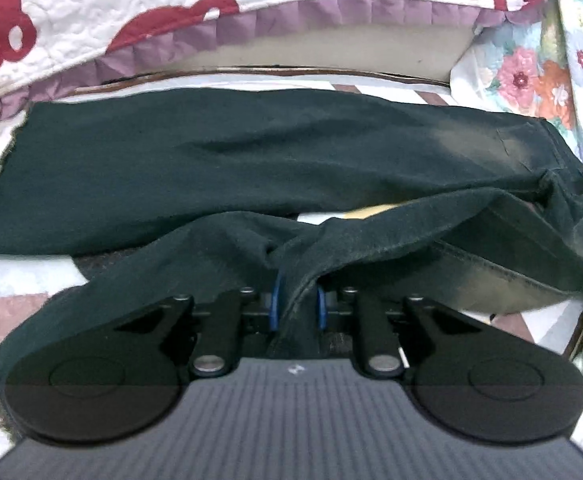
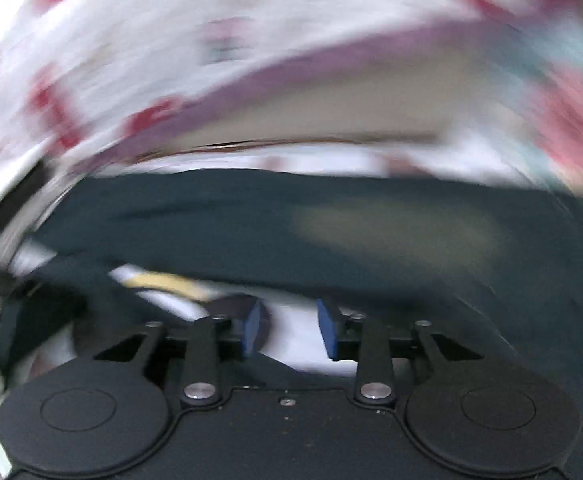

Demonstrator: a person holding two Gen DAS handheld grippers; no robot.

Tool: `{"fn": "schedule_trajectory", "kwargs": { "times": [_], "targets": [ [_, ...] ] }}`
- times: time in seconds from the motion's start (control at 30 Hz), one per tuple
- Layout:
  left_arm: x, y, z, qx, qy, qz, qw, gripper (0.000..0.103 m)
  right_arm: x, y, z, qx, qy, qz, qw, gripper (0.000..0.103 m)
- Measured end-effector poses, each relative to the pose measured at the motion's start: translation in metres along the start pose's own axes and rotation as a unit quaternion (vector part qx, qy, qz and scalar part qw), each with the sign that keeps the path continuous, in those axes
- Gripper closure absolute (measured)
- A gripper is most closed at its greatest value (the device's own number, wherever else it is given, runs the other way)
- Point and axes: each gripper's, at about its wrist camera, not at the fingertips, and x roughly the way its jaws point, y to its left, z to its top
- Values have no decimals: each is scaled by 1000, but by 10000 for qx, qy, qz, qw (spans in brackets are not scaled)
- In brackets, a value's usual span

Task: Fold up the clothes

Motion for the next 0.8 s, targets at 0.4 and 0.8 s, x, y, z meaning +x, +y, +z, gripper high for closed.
{"fn": "schedule_trajectory", "kwargs": {
  "times": [0.4,0.8],
  "targets": [
    [18,-13,-8,184,514,40,9985,61,-134,-195,-97,3617,-270,-1272,9232,60],
    [28,-16,-20,381,840,469,9946,82,-100,-220,-142,4043,-1162,-1232,8988,76]
  ]
}}
